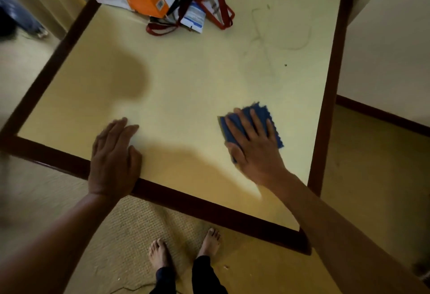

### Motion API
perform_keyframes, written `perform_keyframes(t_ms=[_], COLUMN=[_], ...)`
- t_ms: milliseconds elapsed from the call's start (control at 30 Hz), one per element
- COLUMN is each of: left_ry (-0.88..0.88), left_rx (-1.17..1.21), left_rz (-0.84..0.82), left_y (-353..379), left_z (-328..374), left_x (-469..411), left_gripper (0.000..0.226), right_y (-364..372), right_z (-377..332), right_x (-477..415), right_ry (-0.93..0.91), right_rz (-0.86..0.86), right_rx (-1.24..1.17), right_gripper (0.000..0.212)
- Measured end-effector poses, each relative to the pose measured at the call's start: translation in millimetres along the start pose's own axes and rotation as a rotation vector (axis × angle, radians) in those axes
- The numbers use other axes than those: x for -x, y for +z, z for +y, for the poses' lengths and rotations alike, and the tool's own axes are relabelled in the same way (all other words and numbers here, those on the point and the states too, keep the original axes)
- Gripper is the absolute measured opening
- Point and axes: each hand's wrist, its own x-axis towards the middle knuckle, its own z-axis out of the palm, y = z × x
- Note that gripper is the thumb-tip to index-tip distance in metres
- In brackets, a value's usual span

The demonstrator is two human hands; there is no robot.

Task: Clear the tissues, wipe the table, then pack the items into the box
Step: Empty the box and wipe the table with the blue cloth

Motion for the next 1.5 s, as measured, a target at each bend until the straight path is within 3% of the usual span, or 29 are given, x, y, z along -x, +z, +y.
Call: perform_keyframes(t_ms=[133, 200, 333, 433, 500, 600, 667, 733, 800, 867, 933, 1000, 1100, 1233, 1333, 1433, 1500], left_ry=[-0.012, -0.009, -0.001, 0.006, 0.007, 0.002, -0.009, -0.020, -0.026, -0.031, -0.028, -0.026, -0.035, -0.043, -0.048, -0.060, -0.065], left_rx=[-0.006, -0.001, 0.000, 0.001, 0.002, 0.001, -0.001, -0.003, -0.006, -0.007, -0.002, -0.004, -0.015, -0.016, -0.019, -0.022, -0.017], left_rz=[-0.010, -0.009, -0.003, 0.000, -0.002, -0.003, -0.007, -0.014, -0.015, -0.016, -0.021, -0.025, -0.037, -0.039, -0.039, -0.043, -0.043], left_y=[2, 0, 1, 1, 1, 1, 1, -1, -2, -2, -3, -3, -2, -2, -3, -4, -3], left_z=[-1, -2, -2, -3, -2, -2, -1, 0, 2, 1, 0, 0, 0, 0, -1, 1, 4], left_x=[0, 0, 1, 1, 1, 1, 1, 1, 0, 1, 0, 0, 0, -1, 0, 0, -1], left_gripper=[0.052, 0.051, 0.050, 0.051, 0.051, 0.051, 0.051, 0.052, 0.051, 0.051, 0.051, 0.052, 0.053, 0.054, 0.055, 0.055, 0.055], right_y=[-15, -24, -14, 0, 2, -2, -13, -20, -16, -8, 0, 3, 1, -17, -11, 2, 0], right_z=[92, 99, 28, -27, -24, 40, 75, 72, 34, -26, -73, -71, -1, 59, 12, -17, 12], right_x=[-13, -56, -111, -52, 5, 25, -7, -54, -93, -98, -57, -3, 28, -45, -58, 23, 64], right_ry=[0.381, 0.500, 0.344, 0.015, -0.072, 0.184, 0.382, 0.451, 0.401, 0.218, -0.013, -0.097, 0.133, 0.419, 0.317, 0.102, 0.169], right_rz=[-0.029, 0.040, 0.121, 0.093, 0.031, 0.029, 0.006, 0.048, 0.095, 0.161, 0.093, 0.036, 0.037, 0.069, 0.087, 0.023, 0.014], right_rx=[-0.018, -0.078, -0.055, 0.036, 0.033, 0.039, -0.003, -0.075, -0.068, -0.021, 0.012, 0.007, 0.035, -0.064, -0.043, -0.008, -0.020], right_gripper=[0.063, 0.062, 0.061, 0.059, 0.059, 0.061, 0.063, 0.065, 0.065, 0.060, 0.058, 0.059, 0.060, 0.061, 0.062, 0.062, 0.061])
